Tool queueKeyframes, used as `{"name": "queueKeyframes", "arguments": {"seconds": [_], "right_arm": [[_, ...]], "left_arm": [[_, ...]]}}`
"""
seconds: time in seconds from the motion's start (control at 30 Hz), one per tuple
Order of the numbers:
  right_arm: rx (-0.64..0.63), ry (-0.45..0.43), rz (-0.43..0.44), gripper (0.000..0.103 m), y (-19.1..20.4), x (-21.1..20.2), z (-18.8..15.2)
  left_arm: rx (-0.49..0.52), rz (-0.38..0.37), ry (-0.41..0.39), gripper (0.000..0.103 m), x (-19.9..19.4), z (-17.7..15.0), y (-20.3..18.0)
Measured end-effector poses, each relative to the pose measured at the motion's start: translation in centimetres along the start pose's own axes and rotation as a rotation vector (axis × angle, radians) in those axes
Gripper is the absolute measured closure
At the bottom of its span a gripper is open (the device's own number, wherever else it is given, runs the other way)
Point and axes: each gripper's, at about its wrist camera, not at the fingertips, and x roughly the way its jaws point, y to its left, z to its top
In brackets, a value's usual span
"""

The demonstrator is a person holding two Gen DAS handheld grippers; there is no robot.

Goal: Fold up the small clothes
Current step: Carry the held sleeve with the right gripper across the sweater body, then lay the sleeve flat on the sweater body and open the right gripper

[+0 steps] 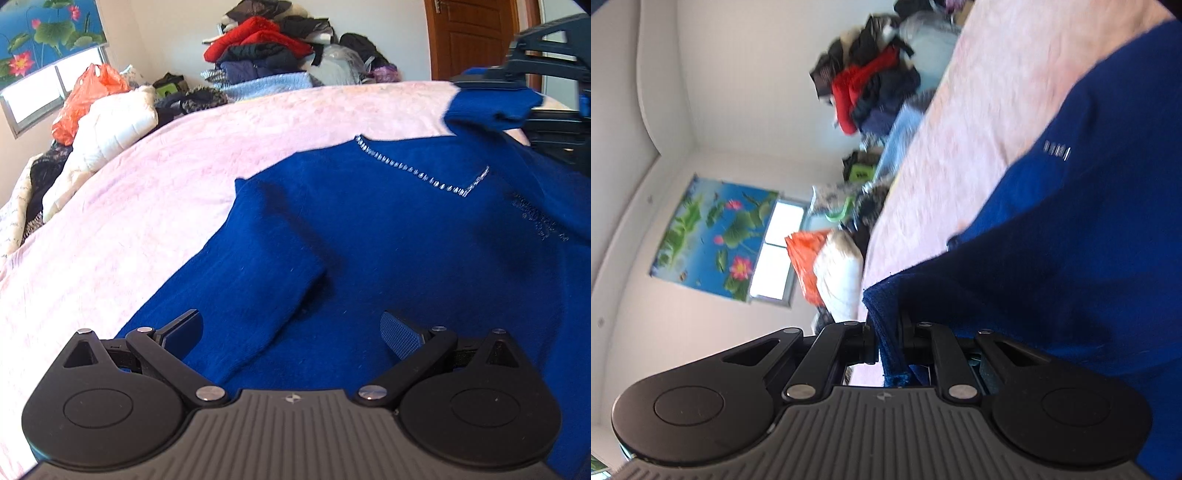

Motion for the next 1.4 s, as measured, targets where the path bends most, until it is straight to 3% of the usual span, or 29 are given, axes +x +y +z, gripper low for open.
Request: {"name": "queueKeyframes", "arguments": {"seconds": [0.63, 0.73, 0.8, 0.97, 1.13, 1.17, 1.27, 1.33, 1.4], "right_arm": [[-0.042, 0.152, -0.089, 0.088, 1.5, 8.2, -3.4], [-0.036, 0.163, -0.136, 0.073, 1.5, 9.7, -3.5], [0.002, 0.187, -0.143, 0.035, 0.9, 10.3, -3.7], [-0.086, 0.246, -0.133, 0.033, 2.5, 10.7, -4.9], [-0.175, 0.248, -0.087, 0.03, 4.7, 10.0, -4.9], [-0.199, 0.246, -0.081, 0.028, 5.4, 10.0, -4.7], [-0.295, 0.273, -0.108, 0.008, 7.0, 10.6, -4.4], [-0.287, 0.297, -0.175, 0.012, 6.9, 10.9, -4.2], [-0.265, 0.301, -0.125, 0.016, 6.7, 9.9, -3.7]], "left_arm": [[-0.038, 0.017, 0.049, 0.0, 1.0, -0.6, 1.9], [-0.044, 0.019, 0.058, 0.0, 1.1, -0.8, 2.1], [-0.045, 0.019, 0.062, 0.0, 1.1, -0.9, 2.2], [-0.042, 0.021, 0.069, 0.0, 1.2, -1.0, 2.1], [-0.043, 0.022, 0.074, 0.0, 1.3, -1.1, 2.0], [-0.041, 0.022, 0.075, 0.0, 1.3, -1.1, 2.0], [-0.04, 0.021, 0.078, 0.0, 1.2, -1.1, 2.0], [-0.041, 0.021, 0.077, 0.0, 1.1, -1.1, 2.1], [-0.049, 0.02, 0.078, 0.0, 1.2, -1.2, 2.4]]}}
